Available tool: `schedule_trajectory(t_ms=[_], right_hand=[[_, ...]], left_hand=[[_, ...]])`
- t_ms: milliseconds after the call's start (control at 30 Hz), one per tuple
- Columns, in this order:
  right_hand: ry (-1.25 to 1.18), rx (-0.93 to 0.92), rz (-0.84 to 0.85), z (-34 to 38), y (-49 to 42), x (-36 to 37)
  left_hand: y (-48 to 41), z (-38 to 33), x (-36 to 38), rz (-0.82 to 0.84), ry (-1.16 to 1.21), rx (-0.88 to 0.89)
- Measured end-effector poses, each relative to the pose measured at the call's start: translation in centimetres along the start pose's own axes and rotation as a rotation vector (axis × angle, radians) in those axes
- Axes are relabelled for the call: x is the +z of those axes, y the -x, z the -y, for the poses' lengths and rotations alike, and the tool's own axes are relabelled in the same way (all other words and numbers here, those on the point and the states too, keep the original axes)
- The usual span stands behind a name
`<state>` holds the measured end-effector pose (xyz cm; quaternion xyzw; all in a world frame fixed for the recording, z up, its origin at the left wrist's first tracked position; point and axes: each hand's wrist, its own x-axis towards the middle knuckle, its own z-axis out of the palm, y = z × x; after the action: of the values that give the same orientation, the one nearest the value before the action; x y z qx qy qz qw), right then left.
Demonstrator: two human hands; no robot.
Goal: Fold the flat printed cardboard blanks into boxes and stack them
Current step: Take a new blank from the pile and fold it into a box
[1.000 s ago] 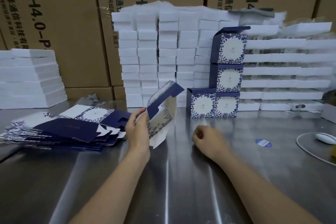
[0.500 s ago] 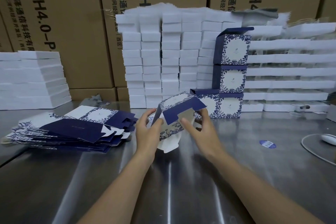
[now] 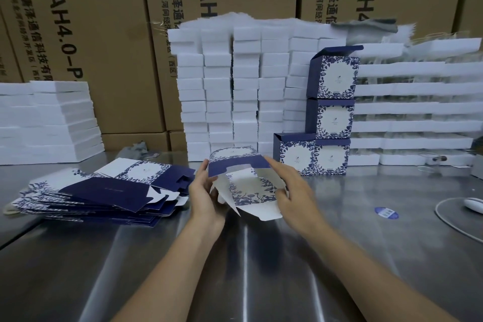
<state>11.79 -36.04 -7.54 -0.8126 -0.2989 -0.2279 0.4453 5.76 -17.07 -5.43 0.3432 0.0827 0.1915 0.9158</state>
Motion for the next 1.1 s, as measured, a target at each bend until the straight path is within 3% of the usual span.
schedule_trajectory(t_ms=[133, 233, 400, 600, 767, 967, 1100], right_hand=[[0.055, -0.050, 0.071, -0.1, -0.1, -0.3], [0.124, -0.079, 0.146, -0.2, -0.1, -0.8], [0.377, -0.199, 0.223, 0.2, -0.3, -1.4], [0.412, -0.196, 0.253, 0.1, -0.5, -2.9], [0.214, -0.034, 0.308, -0.1, 0.0, -3.3], [-0.288, 0.174, -0.047, 1.4, -0.5, -2.6], [-0.584, 0.306, -0.003, 1.8, -1.4, -3.9]], left_hand=[[-0.7, -1.0, -0.4, 0.010, 0.172, -0.059], [-1.3, -2.1, -1.4, 0.055, 0.165, -0.120], [-2.2, -2.8, -2.9, 0.163, -0.116, -0.253], [-2.3, -3.3, -3.9, 0.149, -0.350, -0.384], [-2.5, -3.6, -3.7, 0.164, -0.322, -0.307], [-1.7, -4.7, -2.8, 0.331, -0.347, -0.189], [-0.9, -5.0, -2.0, 0.406, -0.384, -0.132]])
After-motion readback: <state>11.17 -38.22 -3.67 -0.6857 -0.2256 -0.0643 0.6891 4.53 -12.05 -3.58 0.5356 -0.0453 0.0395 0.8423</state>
